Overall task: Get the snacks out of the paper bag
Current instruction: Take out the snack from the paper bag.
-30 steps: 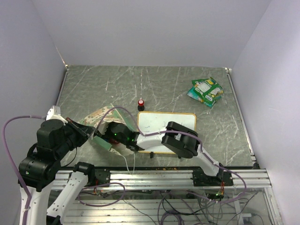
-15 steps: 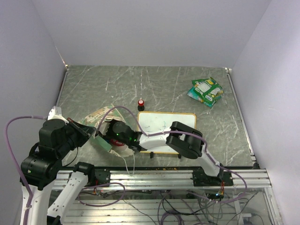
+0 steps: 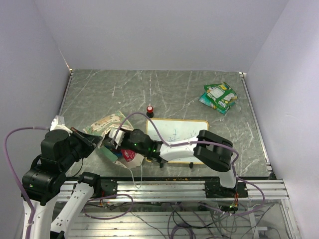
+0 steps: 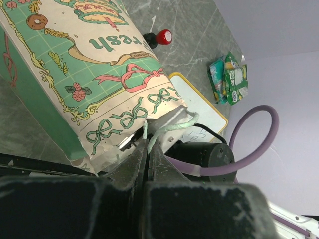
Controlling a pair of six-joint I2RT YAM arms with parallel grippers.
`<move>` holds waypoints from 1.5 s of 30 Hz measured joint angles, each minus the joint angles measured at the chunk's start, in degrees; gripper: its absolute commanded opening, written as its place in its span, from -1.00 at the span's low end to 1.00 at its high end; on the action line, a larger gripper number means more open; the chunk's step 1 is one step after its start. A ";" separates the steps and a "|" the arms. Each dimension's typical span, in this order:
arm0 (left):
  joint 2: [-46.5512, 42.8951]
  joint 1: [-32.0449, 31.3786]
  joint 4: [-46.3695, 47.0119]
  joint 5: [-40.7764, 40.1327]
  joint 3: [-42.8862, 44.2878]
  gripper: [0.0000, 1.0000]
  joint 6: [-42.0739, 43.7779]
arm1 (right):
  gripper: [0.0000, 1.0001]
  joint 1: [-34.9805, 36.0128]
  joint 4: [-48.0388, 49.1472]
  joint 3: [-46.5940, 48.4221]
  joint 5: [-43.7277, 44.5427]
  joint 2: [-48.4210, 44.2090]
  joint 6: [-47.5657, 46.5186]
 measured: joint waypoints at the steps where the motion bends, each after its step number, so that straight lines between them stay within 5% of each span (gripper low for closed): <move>1: -0.02 0.00 0.00 0.07 0.00 -0.86 -0.02 | -1.00 0.00 0.09 -0.59 0.02 -0.70 0.20; 23: -0.79 0.00 0.76 2.14 -0.90 -0.86 -1.40 | -1.00 0.81 4.96 4.61 -4.02 0.04 -5.07; 36: 0.87 0.00 2.12 2.45 -0.96 -0.86 -0.24 | -1.00 2.97 -12.09 4.17 13.38 -4.52 -3.10; 45: 3.63 0.00 4.57 3.30 -0.94 -0.86 0.72 | -1.00 2.99 -16.24 -0.55 13.18 -9.66 -0.15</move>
